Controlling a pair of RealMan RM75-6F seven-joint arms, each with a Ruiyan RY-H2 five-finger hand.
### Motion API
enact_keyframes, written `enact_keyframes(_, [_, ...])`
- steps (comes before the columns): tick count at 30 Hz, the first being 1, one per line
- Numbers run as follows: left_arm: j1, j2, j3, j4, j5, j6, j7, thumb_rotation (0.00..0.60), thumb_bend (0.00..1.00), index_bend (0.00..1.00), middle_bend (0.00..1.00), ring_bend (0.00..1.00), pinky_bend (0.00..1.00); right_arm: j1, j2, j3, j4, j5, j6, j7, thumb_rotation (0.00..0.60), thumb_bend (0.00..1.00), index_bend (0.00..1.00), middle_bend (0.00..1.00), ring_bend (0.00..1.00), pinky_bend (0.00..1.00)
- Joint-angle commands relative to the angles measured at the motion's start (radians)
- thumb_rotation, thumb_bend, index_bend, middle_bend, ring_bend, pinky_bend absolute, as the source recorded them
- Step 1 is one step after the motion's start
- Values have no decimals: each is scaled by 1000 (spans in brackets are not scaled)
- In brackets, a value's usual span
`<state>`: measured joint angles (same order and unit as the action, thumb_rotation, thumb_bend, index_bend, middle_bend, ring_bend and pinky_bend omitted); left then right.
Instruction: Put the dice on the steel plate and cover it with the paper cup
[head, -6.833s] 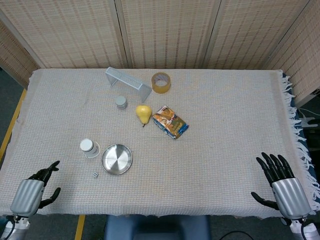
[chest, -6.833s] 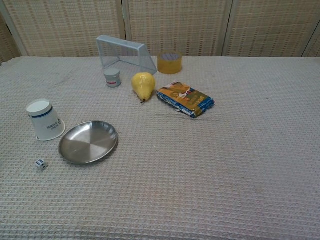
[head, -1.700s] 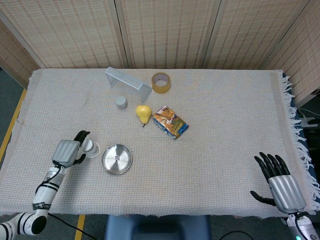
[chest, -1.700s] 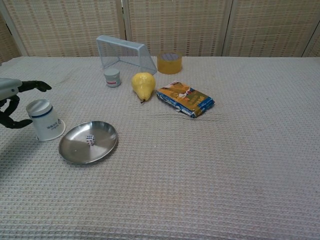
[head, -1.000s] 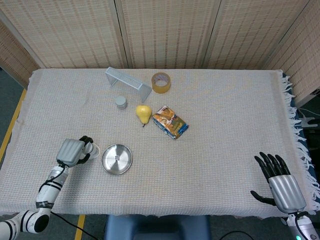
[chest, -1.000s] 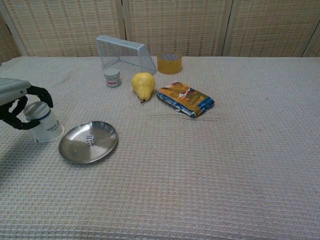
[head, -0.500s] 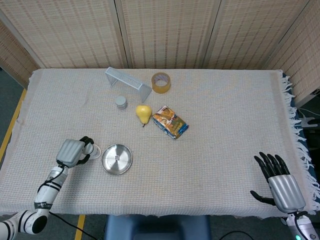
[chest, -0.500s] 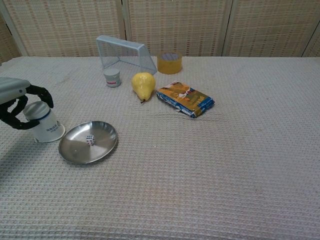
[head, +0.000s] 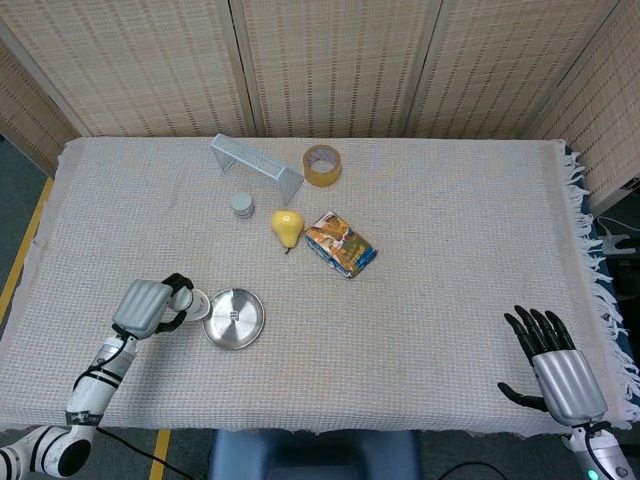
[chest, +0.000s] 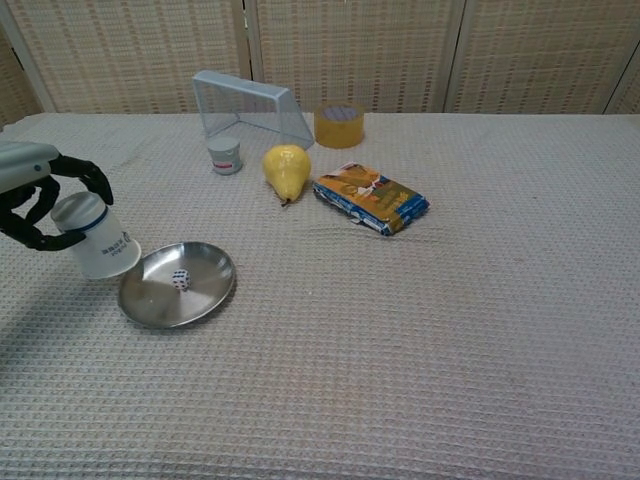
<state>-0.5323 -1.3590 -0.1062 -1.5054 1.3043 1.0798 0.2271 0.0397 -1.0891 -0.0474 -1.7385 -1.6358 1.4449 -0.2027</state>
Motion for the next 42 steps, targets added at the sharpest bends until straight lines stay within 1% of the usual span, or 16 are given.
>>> enact_keyframes(1, [-8,15,-2,-51,12,5,25,600,482,462,683,686,885,-2,2,-1,-1,-3,5,3,473,78,0,0,0,0])
enact_keyframes(6, [-16,29,8,-145,47,15,59,600,492,461,683,686,886,-3,6,-5,-1,-9,8,10,473,79,0,0,0,0])
enact_keyframes(11, [-34,1,-1,-168,45,15,107,600,489,461,682,686,886,-2,9,-9,-1,-17,7,16,473,79,0,0,0,0])
enact_keyframes(18, [-75,-70,11,-130,3,-43,213,600,490,482,688,687,884,-5,12,-12,-3,-24,13,18,472,78,0,0,0,0])
enact_keyframes(24, [-98,-105,21,-110,-13,-61,283,600,489,479,686,686,884,-4,14,-8,-3,-16,11,21,474,79,0,0,0,0])
enact_keyframes(27, [-100,-116,19,-94,-26,-57,298,600,489,479,687,686,882,-4,15,-8,-3,-16,13,23,473,79,0,0,0,0])
enact_keyframes(32, [-99,-119,17,-81,-34,-44,299,600,490,481,690,687,883,-3,14,-6,-2,-12,11,24,473,79,0,0,0,0])
enact_keyframes(37, [-97,-100,18,-76,-79,-50,332,600,489,486,694,688,884,-3,13,-4,-2,-6,9,20,474,79,0,0,0,0])
enact_keyframes(42, [-83,-100,7,-79,-106,3,374,600,495,491,700,693,889,-6,12,-5,-4,-9,13,16,474,78,0,0,0,0])
